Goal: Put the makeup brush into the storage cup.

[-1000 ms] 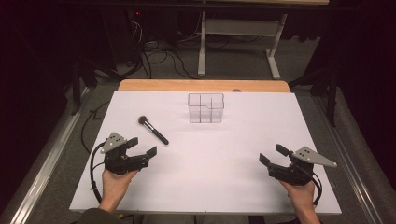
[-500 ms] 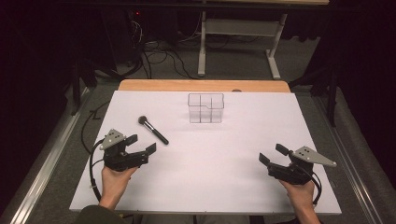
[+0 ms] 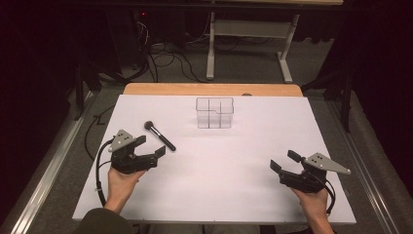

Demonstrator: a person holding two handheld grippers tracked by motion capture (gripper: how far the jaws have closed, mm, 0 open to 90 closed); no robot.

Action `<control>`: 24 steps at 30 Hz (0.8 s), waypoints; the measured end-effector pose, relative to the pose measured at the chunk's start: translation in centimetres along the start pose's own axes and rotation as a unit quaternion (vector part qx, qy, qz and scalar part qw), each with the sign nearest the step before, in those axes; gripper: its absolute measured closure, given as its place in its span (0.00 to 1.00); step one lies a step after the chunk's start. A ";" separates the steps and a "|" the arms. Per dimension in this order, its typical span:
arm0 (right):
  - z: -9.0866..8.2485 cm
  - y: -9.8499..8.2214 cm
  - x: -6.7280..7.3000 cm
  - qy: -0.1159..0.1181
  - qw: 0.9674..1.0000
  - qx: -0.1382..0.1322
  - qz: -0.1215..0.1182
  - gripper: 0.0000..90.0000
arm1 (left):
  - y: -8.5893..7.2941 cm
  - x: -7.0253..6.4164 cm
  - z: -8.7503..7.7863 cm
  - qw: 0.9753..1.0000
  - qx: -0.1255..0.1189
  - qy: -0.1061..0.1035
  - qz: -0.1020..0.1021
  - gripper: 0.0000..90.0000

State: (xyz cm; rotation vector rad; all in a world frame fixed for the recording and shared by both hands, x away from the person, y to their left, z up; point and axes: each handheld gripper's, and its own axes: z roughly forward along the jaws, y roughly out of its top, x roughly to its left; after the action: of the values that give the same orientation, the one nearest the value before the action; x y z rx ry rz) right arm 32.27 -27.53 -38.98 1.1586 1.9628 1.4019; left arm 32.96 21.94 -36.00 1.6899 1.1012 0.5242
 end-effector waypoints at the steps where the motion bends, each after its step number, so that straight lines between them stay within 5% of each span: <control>1: 0.0 0.0 0.0 0.000 1.000 0.000 0.000 0.25 | 0.0 0.0 0.0 1.000 0.001 0.001 0.003 0.18; 11: 0.0 0.0 0.1 0.000 1.000 0.002 0.000 0.25 | 1.0 -0.4 1.0 1.000 -0.002 0.007 0.017 0.20; 24: 0.1 -0.1 0.0 0.001 1.000 0.003 0.001 0.25 | 1.8 0.0 2.4 1.000 0.008 0.025 0.004 0.23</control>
State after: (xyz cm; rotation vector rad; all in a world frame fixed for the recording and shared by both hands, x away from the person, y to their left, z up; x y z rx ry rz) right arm 32.28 -27.47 -39.05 1.1625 1.9686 1.4014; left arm 35.54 20.54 -35.35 1.7027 1.1374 0.5657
